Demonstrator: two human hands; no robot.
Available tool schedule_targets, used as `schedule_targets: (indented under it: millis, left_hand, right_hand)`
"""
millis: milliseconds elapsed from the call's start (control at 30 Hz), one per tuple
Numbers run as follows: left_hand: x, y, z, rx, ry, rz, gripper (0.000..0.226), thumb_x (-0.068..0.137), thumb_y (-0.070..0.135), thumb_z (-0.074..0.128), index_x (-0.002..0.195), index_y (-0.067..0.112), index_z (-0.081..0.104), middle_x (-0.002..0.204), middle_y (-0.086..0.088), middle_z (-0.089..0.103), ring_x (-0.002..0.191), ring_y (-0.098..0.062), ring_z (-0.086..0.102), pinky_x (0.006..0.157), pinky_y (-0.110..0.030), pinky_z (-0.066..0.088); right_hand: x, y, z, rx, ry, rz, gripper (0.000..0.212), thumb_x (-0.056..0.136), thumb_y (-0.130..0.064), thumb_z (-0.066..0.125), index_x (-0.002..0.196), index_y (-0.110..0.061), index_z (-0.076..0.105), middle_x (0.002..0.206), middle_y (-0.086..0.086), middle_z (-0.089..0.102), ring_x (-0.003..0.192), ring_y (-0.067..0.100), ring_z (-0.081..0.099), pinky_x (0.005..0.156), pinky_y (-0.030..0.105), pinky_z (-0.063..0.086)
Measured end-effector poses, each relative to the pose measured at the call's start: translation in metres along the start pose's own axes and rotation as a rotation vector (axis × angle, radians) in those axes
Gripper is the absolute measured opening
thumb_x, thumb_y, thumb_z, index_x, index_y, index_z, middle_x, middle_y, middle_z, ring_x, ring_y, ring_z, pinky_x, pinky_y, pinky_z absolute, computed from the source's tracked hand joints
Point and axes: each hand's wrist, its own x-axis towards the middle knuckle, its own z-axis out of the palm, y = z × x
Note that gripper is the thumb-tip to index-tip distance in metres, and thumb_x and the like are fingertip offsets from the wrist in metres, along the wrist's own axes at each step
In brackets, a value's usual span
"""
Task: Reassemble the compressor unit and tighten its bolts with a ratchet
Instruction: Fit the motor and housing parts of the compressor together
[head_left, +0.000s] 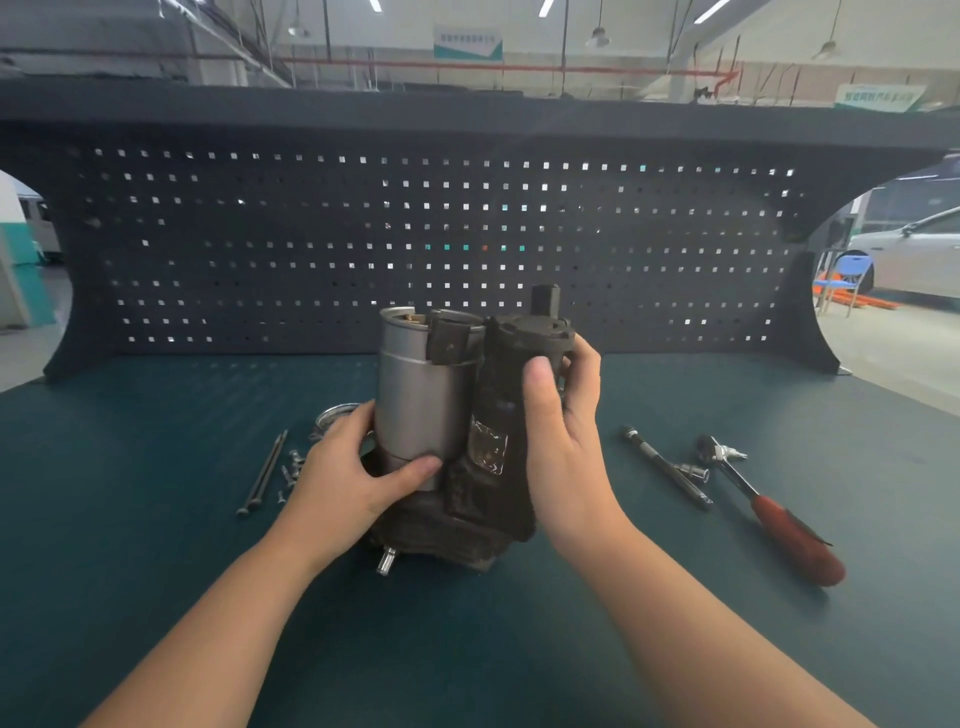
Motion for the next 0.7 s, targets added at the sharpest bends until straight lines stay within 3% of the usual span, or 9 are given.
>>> schedule_targets:
  millis: [67, 133, 233, 300, 367, 433, 533, 633, 700]
  left_hand:
    - [-0.001, 0.004, -0.001, 0.016, -0.009, 0.014, 0.067, 0.057, 0.070, 0.061, 0.119, 0.048, 0.048, 0.119, 0.023, 0.060, 0.113, 0.005, 0.055, 0.093, -0.025, 0.043]
    - [-0.001, 0.007, 0.003, -0.024, -0.029, -0.009, 0.070, 0.058, 0.074, 0.058, 0.122, 0.051, 0.040, 0.118, 0.032, 0.056, 0.110, 0.016, 0.051, 0.088, -0.015, 0.041]
    - [-0.003, 0.010, 0.010, 0.012, -0.013, -0.035, 0.073, 0.055, 0.079, 0.057, 0.120, 0.065, 0.029, 0.112, 0.040, 0.052, 0.100, 0.024, 0.048, 0.081, -0.007, 0.037]
    - [-0.002, 0.011, 0.011, 0.002, -0.023, -0.056, 0.071, 0.052, 0.078, 0.061, 0.112, 0.075, 0.024, 0.114, 0.041, 0.050, 0.104, 0.021, 0.047, 0.084, -0.014, 0.040]
    - [-0.002, 0.011, 0.010, -0.042, -0.054, -0.079, 0.074, 0.052, 0.076, 0.065, 0.113, 0.075, 0.023, 0.122, 0.038, 0.049, 0.112, 0.014, 0.049, 0.093, -0.024, 0.041]
    - [-0.002, 0.010, 0.007, -0.094, -0.089, -0.100, 0.077, 0.052, 0.075, 0.067, 0.117, 0.070, 0.025, 0.127, 0.033, 0.049, 0.116, 0.011, 0.049, 0.098, -0.026, 0.041]
    - [-0.002, 0.011, 0.005, -0.136, -0.121, -0.108, 0.081, 0.053, 0.070, 0.068, 0.122, 0.061, 0.028, 0.133, 0.021, 0.048, 0.123, 0.006, 0.046, 0.102, -0.027, 0.038]
    - [0.000, 0.011, 0.004, -0.106, -0.122, -0.120, 0.096, 0.051, 0.070, 0.063, 0.138, 0.044, 0.028, 0.139, 0.009, 0.040, 0.132, -0.007, 0.035, 0.110, -0.033, 0.030]
    - [0.001, 0.012, 0.002, -0.093, -0.141, -0.130, 0.099, 0.052, 0.069, 0.061, 0.141, 0.038, 0.030, 0.139, 0.008, 0.037, 0.135, -0.008, 0.030, 0.113, -0.035, 0.027]
  right_hand:
    - [-0.003, -0.001, 0.001, 0.000, 0.018, -0.020, 0.050, 0.078, -0.067, 0.030, 0.123, -0.046, 0.036, 0.121, -0.034, 0.036, 0.125, -0.006, 0.034, 0.101, 0.005, 0.027]
    - [-0.005, -0.001, 0.003, 0.013, 0.024, -0.015, 0.043, 0.080, -0.066, 0.027, 0.119, -0.051, 0.036, 0.115, -0.046, 0.034, 0.127, -0.009, 0.032, 0.096, -0.001, 0.024]
    - [-0.006, 0.000, 0.003, 0.140, 0.061, 0.006, 0.040, 0.078, -0.062, 0.039, 0.117, -0.059, 0.031, 0.132, -0.016, 0.041, 0.123, 0.002, 0.046, 0.102, 0.017, 0.036]
    - [-0.004, -0.001, -0.001, 0.267, 0.099, 0.074, 0.048, 0.071, -0.062, 0.050, 0.114, -0.067, 0.029, 0.131, -0.003, 0.046, 0.118, 0.006, 0.054, 0.102, 0.026, 0.041]
    - [0.001, 0.002, -0.006, 0.349, 0.090, 0.160, 0.065, 0.064, -0.062, 0.061, 0.121, -0.066, 0.028, 0.132, -0.003, 0.050, 0.118, 0.009, 0.056, 0.106, 0.035, 0.041]
    - [0.006, 0.006, -0.010, 0.388, 0.022, 0.240, 0.082, 0.061, -0.058, 0.068, 0.136, -0.046, 0.036, 0.133, -0.004, 0.055, 0.121, 0.012, 0.056, 0.109, 0.043, 0.039]
    - [0.012, 0.010, -0.017, 0.396, -0.058, 0.286, 0.077, 0.067, -0.051, 0.072, 0.136, -0.028, 0.048, 0.132, -0.002, 0.060, 0.120, 0.016, 0.059, 0.106, 0.045, 0.041]
    - [0.016, 0.011, -0.026, 0.230, -0.156, 0.233, 0.068, 0.072, -0.053, 0.068, 0.132, -0.024, 0.052, 0.121, -0.002, 0.066, 0.112, 0.016, 0.063, 0.100, 0.041, 0.046]
    - [0.017, 0.013, -0.028, 0.144, -0.220, 0.217, 0.067, 0.073, -0.054, 0.066, 0.132, -0.025, 0.051, 0.120, -0.003, 0.066, 0.116, 0.018, 0.060, 0.107, 0.045, 0.041]
